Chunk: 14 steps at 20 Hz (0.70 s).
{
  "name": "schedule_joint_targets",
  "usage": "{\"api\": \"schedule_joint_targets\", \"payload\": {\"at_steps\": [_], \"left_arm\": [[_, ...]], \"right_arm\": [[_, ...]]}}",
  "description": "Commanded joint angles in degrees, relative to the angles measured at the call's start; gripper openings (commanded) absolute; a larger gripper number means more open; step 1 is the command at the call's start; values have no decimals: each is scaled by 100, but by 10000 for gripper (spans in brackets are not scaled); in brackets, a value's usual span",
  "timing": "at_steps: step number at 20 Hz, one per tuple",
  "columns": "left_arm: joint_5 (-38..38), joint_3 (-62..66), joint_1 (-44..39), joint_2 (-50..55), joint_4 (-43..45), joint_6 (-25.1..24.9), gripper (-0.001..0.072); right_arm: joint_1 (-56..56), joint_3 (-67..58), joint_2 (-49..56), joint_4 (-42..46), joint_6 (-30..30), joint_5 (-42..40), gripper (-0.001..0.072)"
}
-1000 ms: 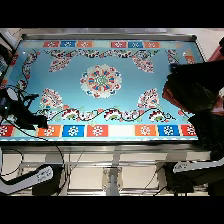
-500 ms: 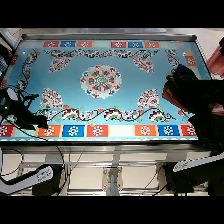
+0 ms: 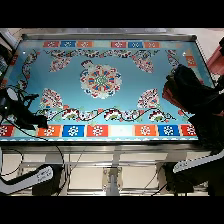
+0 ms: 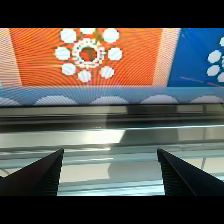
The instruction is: Fold the clothes and pants, and hang the long-sleeved shirts on hangers.
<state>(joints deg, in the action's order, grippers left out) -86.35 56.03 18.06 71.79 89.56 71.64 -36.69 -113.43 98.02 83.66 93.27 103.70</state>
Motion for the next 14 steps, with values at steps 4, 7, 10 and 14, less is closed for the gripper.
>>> {"api": "schedule_joint_targets", "payload": {"at_steps": [4,7,10,14], "left_arm": [[2,0,4,4,2,-2,669],[2,0,4,4,2,-2,669],[2,0,4,4,0,-2,669],[4,0,4,4,2,-2,669]], "right_arm": [[31,-35,-754,122,271,192,560],[31,-144,-1377,-55,160,170,559],[92,-142,-1976,-970,157,173,396],[1110,-138,-2428,-1384,-138,166,19]]}}
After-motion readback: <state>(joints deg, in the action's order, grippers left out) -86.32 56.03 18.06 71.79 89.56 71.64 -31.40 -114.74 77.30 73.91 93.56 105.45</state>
